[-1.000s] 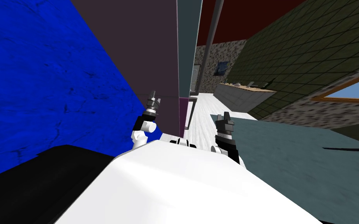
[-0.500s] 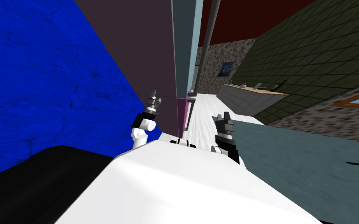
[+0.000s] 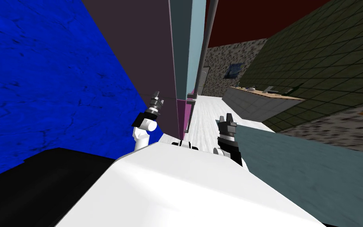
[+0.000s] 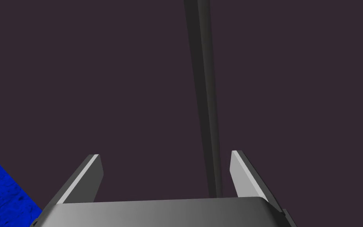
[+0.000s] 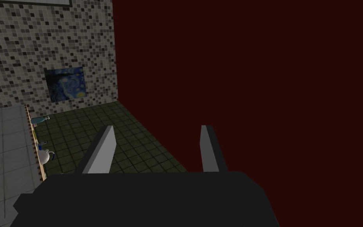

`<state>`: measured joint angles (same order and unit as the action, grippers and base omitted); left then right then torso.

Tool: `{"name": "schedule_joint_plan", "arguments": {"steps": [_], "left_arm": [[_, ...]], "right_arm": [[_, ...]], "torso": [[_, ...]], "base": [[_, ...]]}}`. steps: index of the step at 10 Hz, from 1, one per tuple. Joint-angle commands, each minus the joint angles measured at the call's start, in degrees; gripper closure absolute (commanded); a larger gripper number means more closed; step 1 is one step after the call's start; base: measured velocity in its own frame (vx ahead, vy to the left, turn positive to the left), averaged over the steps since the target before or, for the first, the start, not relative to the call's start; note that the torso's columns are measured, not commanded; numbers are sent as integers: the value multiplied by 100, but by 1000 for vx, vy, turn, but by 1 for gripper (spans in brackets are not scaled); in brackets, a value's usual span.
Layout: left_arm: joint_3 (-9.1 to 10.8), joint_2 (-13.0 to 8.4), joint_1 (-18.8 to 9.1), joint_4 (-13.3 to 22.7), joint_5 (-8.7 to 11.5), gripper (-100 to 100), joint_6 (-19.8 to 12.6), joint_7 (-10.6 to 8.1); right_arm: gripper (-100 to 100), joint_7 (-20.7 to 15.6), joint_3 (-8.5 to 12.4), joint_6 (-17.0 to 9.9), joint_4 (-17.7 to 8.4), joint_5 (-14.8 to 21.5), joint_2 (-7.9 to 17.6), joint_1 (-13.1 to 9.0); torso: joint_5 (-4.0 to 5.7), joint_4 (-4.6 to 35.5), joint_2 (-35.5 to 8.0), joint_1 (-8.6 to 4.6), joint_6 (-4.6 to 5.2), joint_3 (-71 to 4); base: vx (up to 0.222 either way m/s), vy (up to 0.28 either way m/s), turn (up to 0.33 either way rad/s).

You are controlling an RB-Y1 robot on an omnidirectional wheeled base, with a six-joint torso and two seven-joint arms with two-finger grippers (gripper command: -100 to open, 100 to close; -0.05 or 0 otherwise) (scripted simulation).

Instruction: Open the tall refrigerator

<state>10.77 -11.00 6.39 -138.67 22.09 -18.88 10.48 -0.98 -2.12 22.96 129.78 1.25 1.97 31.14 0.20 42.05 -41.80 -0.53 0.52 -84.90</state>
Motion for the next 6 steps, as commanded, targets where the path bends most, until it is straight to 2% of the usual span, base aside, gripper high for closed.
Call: {"name": "schedule_joint_plan", "arguments": {"steps": [1, 6], "left_arm": [[41, 10, -133, -26, 134, -100, -439, -10], [223, 79, -462, -53, 423, -100, -1188, 5]], "right_arm": [[0, 0, 0, 0, 0, 0, 0, 0], [0, 0, 0, 0, 0, 0, 0, 0]], "torso": [[3, 1, 3, -9, -4, -2], [10, -15, 24, -40, 26, -15]], "base": [[20, -99, 83], [23, -114, 114]]}}
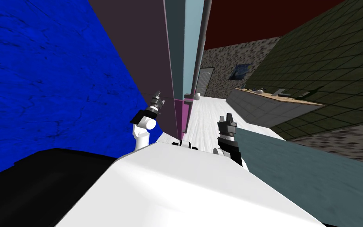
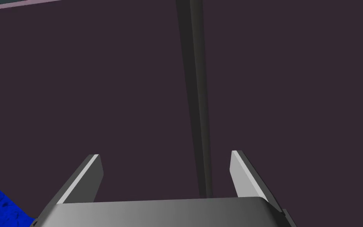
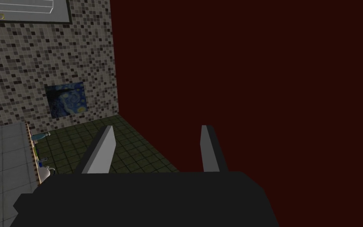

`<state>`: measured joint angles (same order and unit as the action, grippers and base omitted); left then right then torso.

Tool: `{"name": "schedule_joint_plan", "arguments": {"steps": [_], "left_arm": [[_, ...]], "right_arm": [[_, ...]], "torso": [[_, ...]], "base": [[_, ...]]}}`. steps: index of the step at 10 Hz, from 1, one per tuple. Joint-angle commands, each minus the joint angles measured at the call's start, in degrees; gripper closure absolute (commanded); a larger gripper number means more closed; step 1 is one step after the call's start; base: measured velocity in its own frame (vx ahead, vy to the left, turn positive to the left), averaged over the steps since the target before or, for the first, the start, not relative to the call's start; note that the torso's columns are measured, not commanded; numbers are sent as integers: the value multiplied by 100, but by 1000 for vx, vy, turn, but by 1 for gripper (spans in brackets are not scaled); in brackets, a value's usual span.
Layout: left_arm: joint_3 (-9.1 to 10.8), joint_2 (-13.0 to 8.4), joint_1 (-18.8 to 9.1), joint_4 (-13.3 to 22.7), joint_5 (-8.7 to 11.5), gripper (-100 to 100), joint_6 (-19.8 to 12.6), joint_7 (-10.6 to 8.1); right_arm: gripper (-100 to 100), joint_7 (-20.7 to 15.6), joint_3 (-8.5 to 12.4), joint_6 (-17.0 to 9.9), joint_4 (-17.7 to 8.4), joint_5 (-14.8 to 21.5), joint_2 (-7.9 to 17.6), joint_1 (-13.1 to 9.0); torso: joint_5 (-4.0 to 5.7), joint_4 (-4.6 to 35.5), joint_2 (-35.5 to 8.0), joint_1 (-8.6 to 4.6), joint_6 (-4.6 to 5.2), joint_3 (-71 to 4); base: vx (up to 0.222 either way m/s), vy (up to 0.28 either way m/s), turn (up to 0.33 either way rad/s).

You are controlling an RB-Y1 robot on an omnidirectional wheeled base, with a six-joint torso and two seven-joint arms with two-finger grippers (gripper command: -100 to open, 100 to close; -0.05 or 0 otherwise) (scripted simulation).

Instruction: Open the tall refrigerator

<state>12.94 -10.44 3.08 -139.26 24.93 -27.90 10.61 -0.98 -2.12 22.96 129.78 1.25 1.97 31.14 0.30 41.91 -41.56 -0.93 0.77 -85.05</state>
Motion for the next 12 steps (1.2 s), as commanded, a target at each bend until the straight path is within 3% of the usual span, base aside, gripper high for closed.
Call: {"name": "schedule_joint_plan", "arguments": {"steps": [1, 2, 11, 12], "left_arm": [[7, 23, -131, 6, 140, -100, -423, -8], [7, 23, -131, 6, 140, -100, -436, -8], [274, 197, -621, -85, 561, -100, -1733, 11], [274, 197, -621, -85, 561, -100, -1763, 11]], "right_arm": [[0, 0, 0, 0, 0, 0, 0, 1], [0, 0, 0, 0, 0, 0, 0, 0], [0, 0, 1, 0, 0, 0, 1, 0], [0, 0, 0, 0, 0, 0, 0, 0]], "torso": [[3, -1, 12, -7, 1, -8], [2, -7, 17, -6, 12, -11], [13, -12, 24, -41, 39, -16], [14, -9, 20, -48, 33, -13]], "base": [[31, -108, 85], [0, -38, 14], [8, -94, 94], [1, -78, 35]]}}
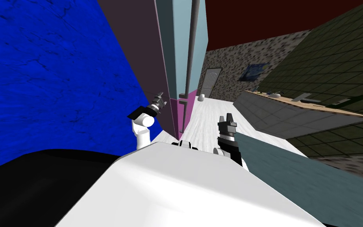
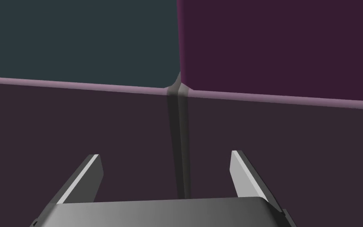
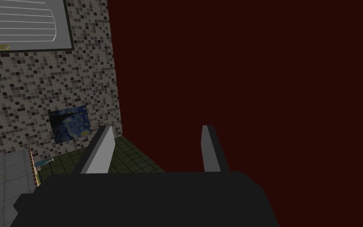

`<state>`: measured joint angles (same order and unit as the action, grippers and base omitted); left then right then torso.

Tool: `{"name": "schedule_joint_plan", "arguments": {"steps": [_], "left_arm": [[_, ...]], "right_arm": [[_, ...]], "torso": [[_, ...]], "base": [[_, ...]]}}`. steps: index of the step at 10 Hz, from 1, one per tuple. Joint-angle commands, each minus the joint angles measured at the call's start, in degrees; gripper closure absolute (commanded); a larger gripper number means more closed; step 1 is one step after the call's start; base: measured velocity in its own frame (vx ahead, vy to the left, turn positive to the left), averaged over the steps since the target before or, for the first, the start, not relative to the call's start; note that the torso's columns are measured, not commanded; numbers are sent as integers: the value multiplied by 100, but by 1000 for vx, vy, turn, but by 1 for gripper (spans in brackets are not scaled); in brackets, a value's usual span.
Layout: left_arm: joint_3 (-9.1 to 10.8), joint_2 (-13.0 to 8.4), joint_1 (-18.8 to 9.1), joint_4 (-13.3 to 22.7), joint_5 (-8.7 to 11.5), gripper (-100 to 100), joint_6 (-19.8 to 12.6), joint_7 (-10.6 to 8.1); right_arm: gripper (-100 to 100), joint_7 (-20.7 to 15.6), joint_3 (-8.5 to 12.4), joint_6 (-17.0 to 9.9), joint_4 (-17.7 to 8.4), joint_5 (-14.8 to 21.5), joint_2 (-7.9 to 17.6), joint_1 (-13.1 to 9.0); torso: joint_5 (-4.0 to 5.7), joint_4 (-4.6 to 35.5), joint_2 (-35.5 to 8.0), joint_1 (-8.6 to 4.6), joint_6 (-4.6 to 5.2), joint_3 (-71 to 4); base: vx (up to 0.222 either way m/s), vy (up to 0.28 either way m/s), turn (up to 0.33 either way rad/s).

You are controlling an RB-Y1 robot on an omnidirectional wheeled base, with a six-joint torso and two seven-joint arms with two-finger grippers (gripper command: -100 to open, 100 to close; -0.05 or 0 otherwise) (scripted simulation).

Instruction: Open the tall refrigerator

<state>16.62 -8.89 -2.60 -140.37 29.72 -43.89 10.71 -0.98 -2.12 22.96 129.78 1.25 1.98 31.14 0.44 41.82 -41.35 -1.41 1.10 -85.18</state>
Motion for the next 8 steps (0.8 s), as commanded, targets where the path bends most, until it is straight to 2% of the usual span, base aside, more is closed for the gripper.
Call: {"name": "schedule_joint_plan", "arguments": {"steps": [1, 4, 8], "left_arm": [[-50, 83, -136, -14, 152, -100, -334, 3], [-8, 127, -211, -63, 218, -100, -593, 6], [120, 338, -441, -348, 421, -100, -1223, 17]], "right_arm": [[0, 0, 0, 0, 0, 0, 0, -1], [0, 0, 0, 0, 0, 0, 0, 0], [0, 0, -1, 0, 0, 0, -1, -1]], "torso": [[-3, -4, 5, 8, -1, -3], [2, 6, -2, 1, 2, 0], [3, 19, 6, 18, -20, -9]], "base": [[9, -112, 95], [-4, -75, 66], [4, -118, 96]]}}
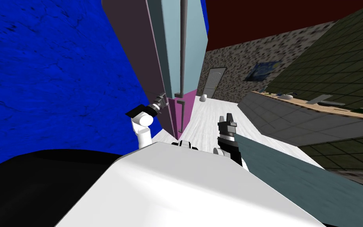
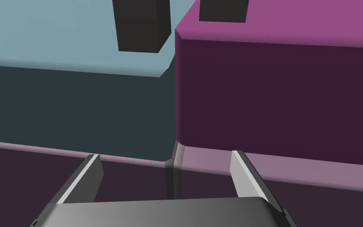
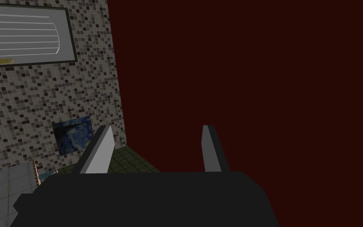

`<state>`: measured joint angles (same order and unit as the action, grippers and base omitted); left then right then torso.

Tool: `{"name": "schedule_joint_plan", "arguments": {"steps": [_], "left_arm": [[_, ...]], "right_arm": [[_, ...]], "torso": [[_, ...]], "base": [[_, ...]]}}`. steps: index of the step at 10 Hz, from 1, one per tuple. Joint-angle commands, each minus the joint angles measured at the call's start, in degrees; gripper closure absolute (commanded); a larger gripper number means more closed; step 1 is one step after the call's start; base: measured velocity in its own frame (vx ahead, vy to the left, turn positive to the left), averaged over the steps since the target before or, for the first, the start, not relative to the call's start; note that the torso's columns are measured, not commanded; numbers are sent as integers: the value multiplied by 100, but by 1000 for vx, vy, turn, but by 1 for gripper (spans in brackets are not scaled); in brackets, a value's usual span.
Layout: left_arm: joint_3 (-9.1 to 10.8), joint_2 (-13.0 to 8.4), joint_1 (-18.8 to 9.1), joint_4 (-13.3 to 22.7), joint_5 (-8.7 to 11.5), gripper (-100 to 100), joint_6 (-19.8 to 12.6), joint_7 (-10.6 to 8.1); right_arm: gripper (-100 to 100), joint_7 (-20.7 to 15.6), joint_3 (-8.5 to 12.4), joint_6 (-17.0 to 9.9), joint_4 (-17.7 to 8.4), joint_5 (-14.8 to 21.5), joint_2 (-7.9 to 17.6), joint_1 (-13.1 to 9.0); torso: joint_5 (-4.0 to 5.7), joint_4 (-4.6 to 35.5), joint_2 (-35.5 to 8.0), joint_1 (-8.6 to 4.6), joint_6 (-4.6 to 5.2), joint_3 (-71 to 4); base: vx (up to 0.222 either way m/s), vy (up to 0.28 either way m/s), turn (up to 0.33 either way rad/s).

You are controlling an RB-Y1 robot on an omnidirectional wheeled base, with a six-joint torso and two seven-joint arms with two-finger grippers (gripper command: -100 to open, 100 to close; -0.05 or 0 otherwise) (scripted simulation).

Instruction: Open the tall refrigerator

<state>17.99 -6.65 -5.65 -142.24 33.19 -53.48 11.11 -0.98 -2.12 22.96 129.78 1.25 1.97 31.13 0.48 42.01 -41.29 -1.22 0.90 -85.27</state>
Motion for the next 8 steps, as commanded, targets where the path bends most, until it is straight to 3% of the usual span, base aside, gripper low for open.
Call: {"name": "schedule_joint_plan", "arguments": {"steps": [1, 3, 8], "left_arm": [[4, 174, -173, -252, 108, -100, -366, -21], [30, 286, -219, -428, 150, -100, -493, -19], [72, 264, -87, -350, 169, -100, -558, 17]], "right_arm": [[0, 0, 0, 0, 0, 0, 0, 0], [0, 0, 1, 0, 0, 0, 1, 0], [0, 0, 2, 0, 0, 0, 2, 0]], "torso": [[3, 14, 5, 14, -5, -9], [3, 43, 4, 58, -13, -16], [-7, 28, -28, 48, -38, 12]], "base": [[-29, -149, 72], [-7, -66, 33], [-7, 8, 19]]}}
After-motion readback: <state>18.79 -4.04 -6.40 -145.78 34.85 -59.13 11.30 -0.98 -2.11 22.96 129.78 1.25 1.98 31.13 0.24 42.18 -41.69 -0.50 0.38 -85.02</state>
